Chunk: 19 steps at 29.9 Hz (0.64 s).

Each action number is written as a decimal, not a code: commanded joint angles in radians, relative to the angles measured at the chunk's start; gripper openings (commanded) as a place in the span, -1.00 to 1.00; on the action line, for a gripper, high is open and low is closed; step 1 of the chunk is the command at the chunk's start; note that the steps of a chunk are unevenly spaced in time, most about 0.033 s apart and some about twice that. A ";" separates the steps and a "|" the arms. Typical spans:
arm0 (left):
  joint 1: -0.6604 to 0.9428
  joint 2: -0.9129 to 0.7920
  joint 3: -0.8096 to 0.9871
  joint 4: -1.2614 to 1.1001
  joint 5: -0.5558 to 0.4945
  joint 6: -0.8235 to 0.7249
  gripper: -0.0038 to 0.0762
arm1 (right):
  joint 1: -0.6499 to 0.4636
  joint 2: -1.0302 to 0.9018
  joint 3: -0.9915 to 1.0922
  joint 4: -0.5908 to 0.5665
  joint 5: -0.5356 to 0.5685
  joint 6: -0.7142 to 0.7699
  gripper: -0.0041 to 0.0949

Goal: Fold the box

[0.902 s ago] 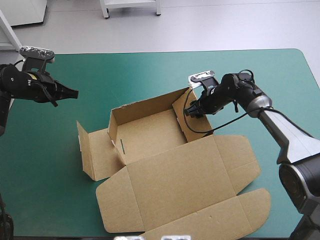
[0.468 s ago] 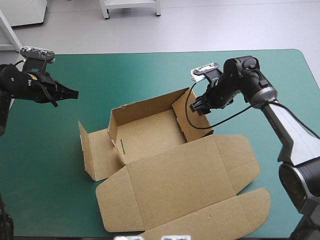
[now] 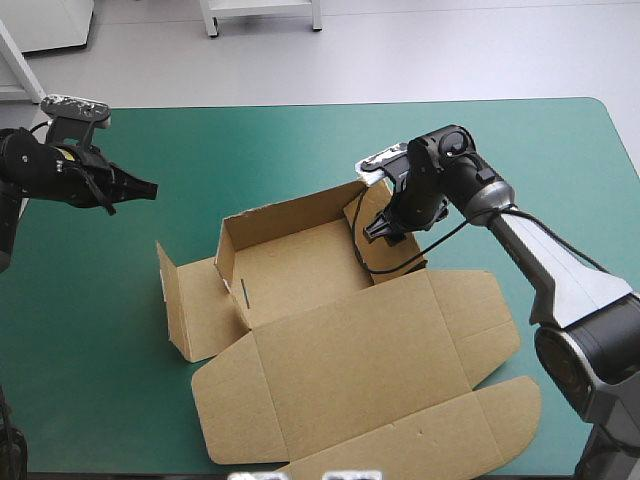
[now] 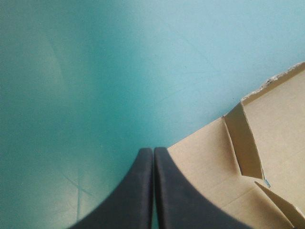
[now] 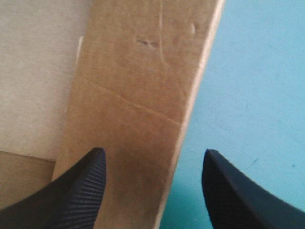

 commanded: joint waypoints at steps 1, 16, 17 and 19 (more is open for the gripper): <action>-0.001 -0.032 -0.030 -0.021 -0.041 -0.005 -0.91 | 0.001 -0.022 -0.025 -0.036 0.011 0.016 0.19; -0.001 -0.032 -0.030 -0.047 -0.024 0.002 -0.91 | 0.001 0.031 -0.025 -0.035 0.011 0.027 -0.93; -0.001 -0.032 -0.030 -0.047 -0.024 0.002 -0.91 | 0.001 0.031 -0.025 -0.041 0.011 0.027 -0.92; -0.001 -0.032 -0.030 -0.047 -0.021 0.002 -0.91 | 0.001 0.029 -0.028 -0.063 0.011 0.027 -0.92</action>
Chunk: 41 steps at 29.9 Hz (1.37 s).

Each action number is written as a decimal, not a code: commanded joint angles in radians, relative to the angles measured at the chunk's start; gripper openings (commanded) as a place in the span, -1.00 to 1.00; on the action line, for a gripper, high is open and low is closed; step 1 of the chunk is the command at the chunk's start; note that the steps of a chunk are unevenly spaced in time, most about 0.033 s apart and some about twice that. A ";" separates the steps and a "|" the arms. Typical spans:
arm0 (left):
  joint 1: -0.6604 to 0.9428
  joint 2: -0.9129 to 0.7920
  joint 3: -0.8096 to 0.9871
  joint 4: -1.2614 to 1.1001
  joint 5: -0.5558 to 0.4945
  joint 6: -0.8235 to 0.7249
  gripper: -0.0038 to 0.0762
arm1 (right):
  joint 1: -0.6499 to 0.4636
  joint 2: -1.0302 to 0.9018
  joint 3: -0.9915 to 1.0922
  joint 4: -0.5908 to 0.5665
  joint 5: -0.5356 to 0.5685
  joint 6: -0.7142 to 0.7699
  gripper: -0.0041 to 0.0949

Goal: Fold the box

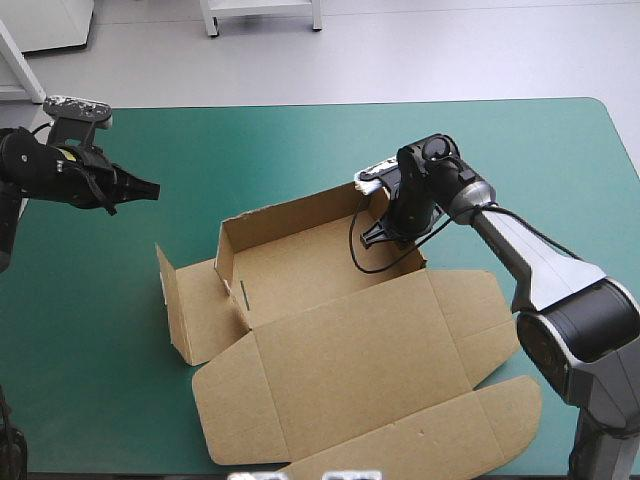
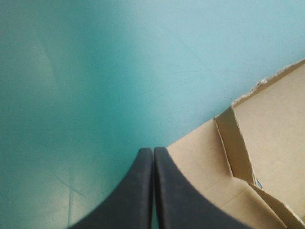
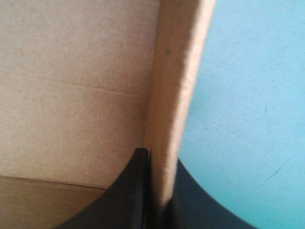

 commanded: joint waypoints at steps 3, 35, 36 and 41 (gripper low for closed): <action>-0.001 -0.031 -0.030 -0.021 -0.035 0.001 -0.91 | -0.008 -0.060 -0.060 -0.054 0.016 -0.015 -0.93; 0.278 0.351 -0.012 -0.839 -0.012 0.353 -0.92 | -0.435 -0.372 -0.314 0.399 0.016 -0.131 -0.93; 0.278 0.356 0.001 -0.880 -0.009 0.375 -0.92 | -0.435 -0.372 -0.325 0.431 0.016 -0.133 -0.93; 0.265 0.356 0.095 -1.075 0.038 0.502 -0.92 | -0.435 -0.370 -0.344 0.524 0.012 -0.148 -0.92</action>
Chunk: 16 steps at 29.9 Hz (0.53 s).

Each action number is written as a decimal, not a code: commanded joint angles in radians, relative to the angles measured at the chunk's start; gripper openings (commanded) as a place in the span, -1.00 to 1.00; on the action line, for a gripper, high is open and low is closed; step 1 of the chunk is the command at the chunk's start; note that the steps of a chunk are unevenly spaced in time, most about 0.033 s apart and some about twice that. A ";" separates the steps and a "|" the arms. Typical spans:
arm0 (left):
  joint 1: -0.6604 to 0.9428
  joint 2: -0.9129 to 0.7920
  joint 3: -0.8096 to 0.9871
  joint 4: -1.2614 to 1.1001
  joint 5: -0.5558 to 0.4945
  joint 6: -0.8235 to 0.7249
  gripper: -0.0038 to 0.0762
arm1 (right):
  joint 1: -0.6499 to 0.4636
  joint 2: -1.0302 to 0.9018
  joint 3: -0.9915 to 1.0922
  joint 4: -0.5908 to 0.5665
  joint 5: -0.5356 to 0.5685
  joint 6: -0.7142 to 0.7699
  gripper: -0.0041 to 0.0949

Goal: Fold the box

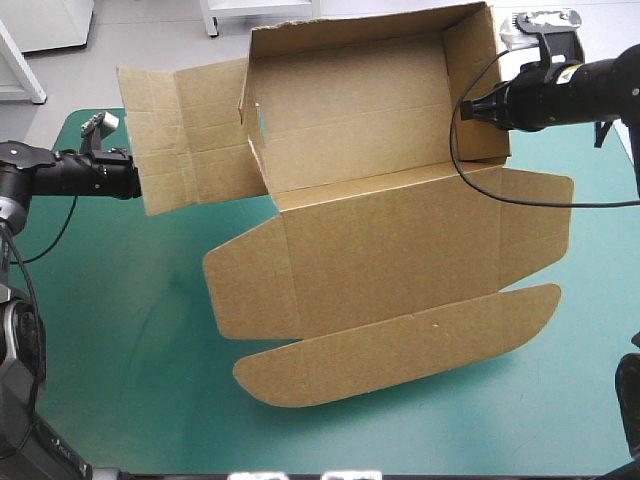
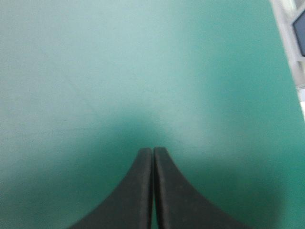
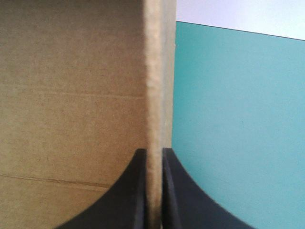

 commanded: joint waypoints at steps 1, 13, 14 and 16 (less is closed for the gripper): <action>-0.023 -0.046 0.039 -0.206 0.050 0.088 -0.93 | -0.010 -0.044 -0.038 0.102 -0.004 -0.004 -0.92; -0.166 -0.048 0.089 -0.360 0.090 0.192 -0.93 | 0.000 0.013 -0.038 0.097 -0.001 -0.008 -0.92; -0.168 -0.048 0.089 -0.369 0.090 0.192 -0.93 | 0.000 0.021 -0.038 0.097 -0.001 -0.012 -0.92; -0.170 -0.048 0.089 -0.388 0.090 0.194 -0.93 | 0.000 0.032 -0.038 0.097 -0.001 -0.015 -0.92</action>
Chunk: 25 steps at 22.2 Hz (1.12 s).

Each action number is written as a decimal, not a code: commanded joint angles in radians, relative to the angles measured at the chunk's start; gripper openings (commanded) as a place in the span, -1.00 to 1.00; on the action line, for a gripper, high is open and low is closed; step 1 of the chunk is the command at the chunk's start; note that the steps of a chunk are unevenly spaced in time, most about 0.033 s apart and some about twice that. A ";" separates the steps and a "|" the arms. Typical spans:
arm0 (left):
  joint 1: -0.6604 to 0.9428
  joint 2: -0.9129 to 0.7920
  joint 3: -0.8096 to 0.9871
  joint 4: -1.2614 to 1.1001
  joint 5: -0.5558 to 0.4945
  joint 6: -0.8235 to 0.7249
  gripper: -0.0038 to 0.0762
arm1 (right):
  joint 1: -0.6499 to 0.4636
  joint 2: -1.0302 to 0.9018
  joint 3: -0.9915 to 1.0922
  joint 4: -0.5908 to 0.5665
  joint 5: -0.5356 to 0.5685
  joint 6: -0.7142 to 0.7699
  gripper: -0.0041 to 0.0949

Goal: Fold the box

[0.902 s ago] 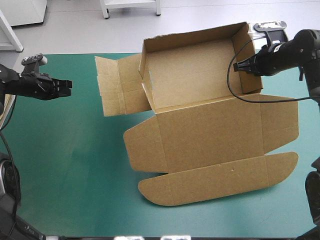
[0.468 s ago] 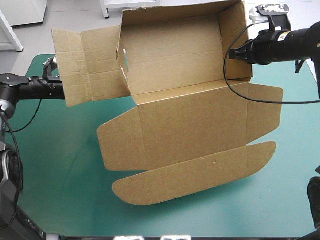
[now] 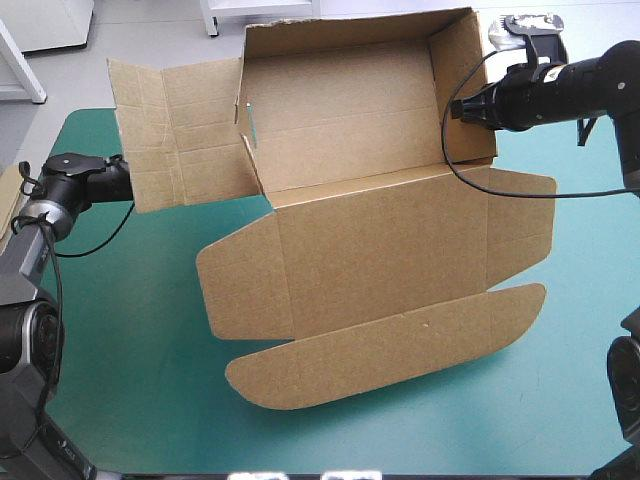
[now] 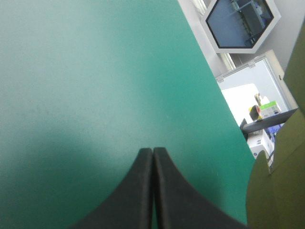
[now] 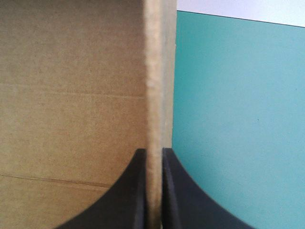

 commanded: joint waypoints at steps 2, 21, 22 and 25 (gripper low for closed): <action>-0.008 -0.048 -0.023 -0.121 0.094 0.008 -0.92 | -0.002 -0.011 -0.031 0.050 -0.001 -0.003 -0.92; -0.008 -0.198 -0.023 -0.195 0.095 -0.045 -0.92 | 0.068 0.112 -0.031 0.007 -0.001 -0.007 -0.92; -0.008 -0.205 -0.023 -0.197 0.095 -0.045 -0.93 | 0.069 0.115 -0.031 0.007 -0.001 -0.007 -0.92; -0.008 -0.230 -0.023 -0.195 0.095 -0.049 -0.92 | 0.076 0.118 -0.031 0.004 -0.001 -0.003 -0.92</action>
